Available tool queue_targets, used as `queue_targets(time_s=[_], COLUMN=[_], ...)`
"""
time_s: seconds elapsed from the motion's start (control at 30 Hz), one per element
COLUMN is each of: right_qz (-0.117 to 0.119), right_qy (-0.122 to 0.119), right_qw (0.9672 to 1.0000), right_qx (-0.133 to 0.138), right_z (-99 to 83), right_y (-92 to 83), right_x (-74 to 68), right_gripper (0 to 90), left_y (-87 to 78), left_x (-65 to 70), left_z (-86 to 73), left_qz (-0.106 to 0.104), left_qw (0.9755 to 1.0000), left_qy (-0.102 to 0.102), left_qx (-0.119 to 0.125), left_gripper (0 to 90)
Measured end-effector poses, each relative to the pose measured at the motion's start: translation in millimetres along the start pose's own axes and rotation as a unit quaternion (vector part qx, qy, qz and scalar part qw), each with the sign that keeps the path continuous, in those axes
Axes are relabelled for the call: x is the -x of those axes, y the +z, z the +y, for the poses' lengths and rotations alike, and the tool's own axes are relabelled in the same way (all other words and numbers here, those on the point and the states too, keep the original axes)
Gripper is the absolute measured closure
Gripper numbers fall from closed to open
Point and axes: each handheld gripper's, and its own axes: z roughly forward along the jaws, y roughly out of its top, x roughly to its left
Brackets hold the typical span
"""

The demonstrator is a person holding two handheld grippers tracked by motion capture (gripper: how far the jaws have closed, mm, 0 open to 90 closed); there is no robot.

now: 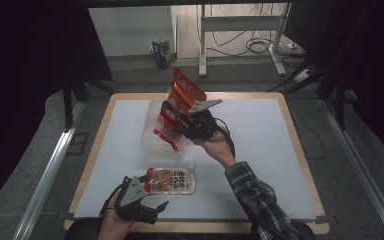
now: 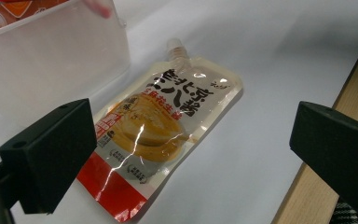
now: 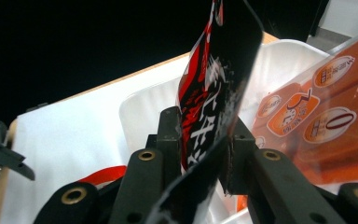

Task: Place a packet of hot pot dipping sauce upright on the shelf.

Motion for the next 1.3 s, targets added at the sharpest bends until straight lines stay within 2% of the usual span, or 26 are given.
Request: queue_targets(time_s=[0.27, 0.6, 0.77, 1.3], right_qz=[-0.008, -0.03, -0.017, 0.024], right_qy=[-0.002, -0.013, -0.013, -0.003], right_qw=[0.9999, 0.9993, 0.9998, 0.9996], right_qx=[0.011, 0.015, 0.004, 0.01], right_z=[6.4, 9.3, 1.0, -7.1], right_y=[8.3, 22.2, 29.0, 29.7], right_x=[4.6, 15.6, 18.6, 19.8], right_gripper=[72.0, 72.0, 71.9, 67.8], left_y=[1.3, 1.7, 2.1, 5.3], left_x=[0.6, 0.8, 1.2, 4.3], left_z=[-0.1, -0.3, -0.3, -0.3], left_qz=[-0.001, -0.002, -0.003, -0.007], left_qw=[1.0, 1.0, 0.9999, 0.9994], left_qy=[0.002, 0.004, 0.006, 0.022], left_qx=[-0.004, -0.007, -0.009, -0.025], left_gripper=[0.4, 0.4, 0.5, 0.6])
